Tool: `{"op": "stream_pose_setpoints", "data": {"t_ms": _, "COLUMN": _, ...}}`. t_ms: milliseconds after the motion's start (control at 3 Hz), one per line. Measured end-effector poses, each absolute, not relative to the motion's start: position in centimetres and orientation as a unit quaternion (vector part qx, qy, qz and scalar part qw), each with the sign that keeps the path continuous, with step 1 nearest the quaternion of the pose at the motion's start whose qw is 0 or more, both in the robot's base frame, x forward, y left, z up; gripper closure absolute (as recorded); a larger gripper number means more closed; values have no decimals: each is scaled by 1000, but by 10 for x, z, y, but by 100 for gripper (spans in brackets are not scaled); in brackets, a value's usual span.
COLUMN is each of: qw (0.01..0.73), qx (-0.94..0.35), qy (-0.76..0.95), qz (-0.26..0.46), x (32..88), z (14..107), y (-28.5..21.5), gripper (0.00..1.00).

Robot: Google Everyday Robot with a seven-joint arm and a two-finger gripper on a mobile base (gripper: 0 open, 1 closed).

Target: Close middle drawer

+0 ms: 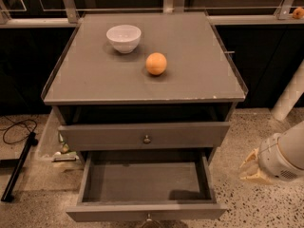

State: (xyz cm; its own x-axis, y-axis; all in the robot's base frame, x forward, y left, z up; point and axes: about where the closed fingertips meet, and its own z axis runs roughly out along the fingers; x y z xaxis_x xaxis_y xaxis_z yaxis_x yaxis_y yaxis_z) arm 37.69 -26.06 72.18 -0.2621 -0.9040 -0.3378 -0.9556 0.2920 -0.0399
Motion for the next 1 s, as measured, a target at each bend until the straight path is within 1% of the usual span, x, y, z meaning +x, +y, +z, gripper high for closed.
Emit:
{"op": "stream_pose_setpoints", "data": {"t_ms": 333, "qw": 155, "qx": -584, "qy": 792, "qz": 89, "x": 375, "z": 718, "y": -260, "gripper": 100}}
{"op": "stream_pose_setpoints", "data": {"t_ms": 1000, "qw": 185, "qx": -538, "qy": 807, "qz": 157, "x": 371, "z": 604, "y": -239, "gripper": 100}}
